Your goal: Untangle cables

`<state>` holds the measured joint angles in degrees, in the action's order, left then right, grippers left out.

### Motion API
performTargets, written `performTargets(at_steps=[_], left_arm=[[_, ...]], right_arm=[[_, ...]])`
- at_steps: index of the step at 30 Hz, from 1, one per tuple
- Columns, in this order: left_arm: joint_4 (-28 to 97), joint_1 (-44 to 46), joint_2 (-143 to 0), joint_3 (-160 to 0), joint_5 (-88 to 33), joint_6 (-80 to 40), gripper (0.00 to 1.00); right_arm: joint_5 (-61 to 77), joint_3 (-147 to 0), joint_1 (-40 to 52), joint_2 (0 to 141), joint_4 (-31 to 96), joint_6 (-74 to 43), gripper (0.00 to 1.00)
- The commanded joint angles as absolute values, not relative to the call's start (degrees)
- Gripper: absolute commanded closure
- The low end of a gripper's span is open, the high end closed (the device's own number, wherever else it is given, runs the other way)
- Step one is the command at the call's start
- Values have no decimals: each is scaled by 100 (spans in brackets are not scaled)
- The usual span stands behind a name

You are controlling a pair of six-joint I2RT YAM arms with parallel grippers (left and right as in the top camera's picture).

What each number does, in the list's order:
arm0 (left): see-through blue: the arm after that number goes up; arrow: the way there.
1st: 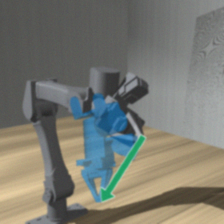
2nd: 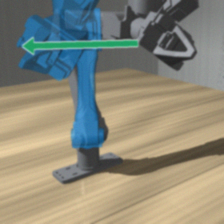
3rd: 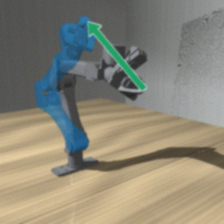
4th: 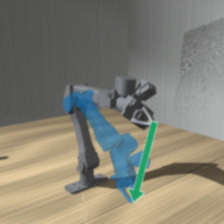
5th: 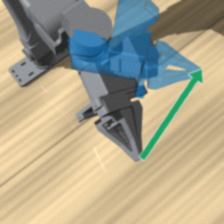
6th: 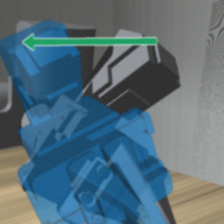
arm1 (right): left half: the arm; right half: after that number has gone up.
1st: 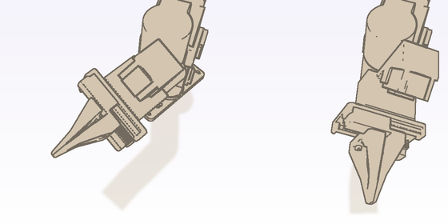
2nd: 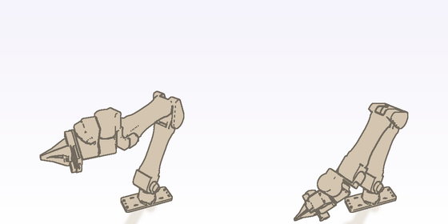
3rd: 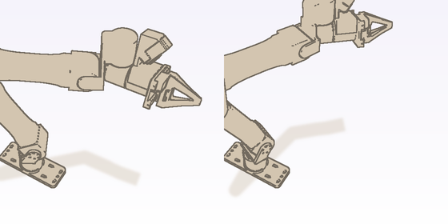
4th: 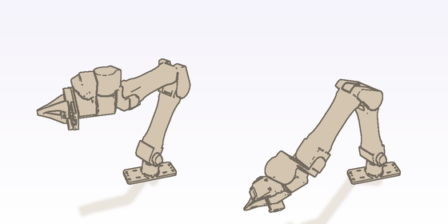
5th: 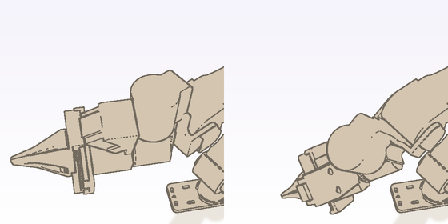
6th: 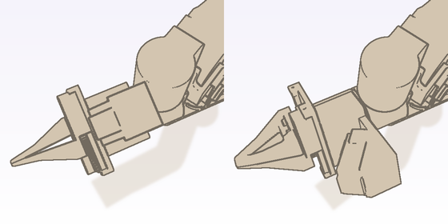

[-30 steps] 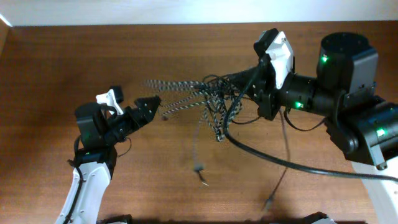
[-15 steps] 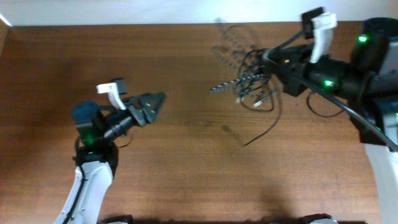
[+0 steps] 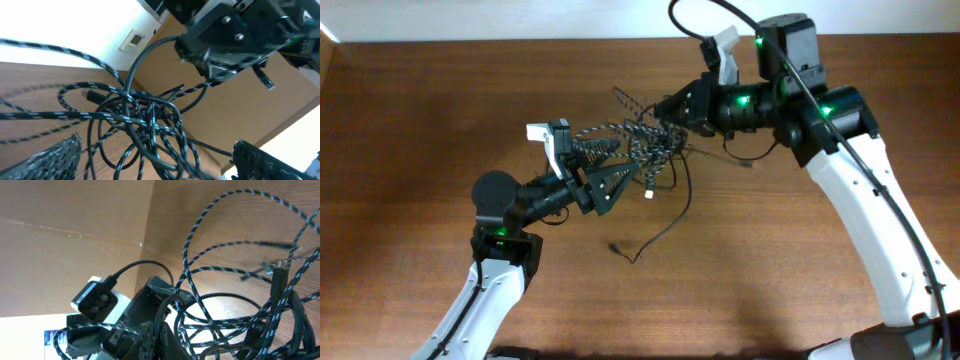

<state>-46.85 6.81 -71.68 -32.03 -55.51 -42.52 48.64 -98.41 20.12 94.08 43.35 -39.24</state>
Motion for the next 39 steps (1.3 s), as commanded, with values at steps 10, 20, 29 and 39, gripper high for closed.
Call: performTargets(at_steps=[10, 20, 29, 39], left_arm=[[-613, -434, -7148, -3240, -3015, -3371, 100], [-3616, -757, -7148, -3240, -6838, -3964, 100], [-4003, -460, -7148, -3240, -6622, -3968, 100], [-3981, -460, -7148, -3240, -6624, -3959, 100]], right_arm=[[5634, -9902, 773, 9292, 3194, -3922, 96], [3977, -9896, 228, 9299, 5269, -2674, 64], [3376, -9511, 2086, 9308, 6224, -2108, 37], [-923, -9509, 4456, 9306, 4622, -3015, 22]])
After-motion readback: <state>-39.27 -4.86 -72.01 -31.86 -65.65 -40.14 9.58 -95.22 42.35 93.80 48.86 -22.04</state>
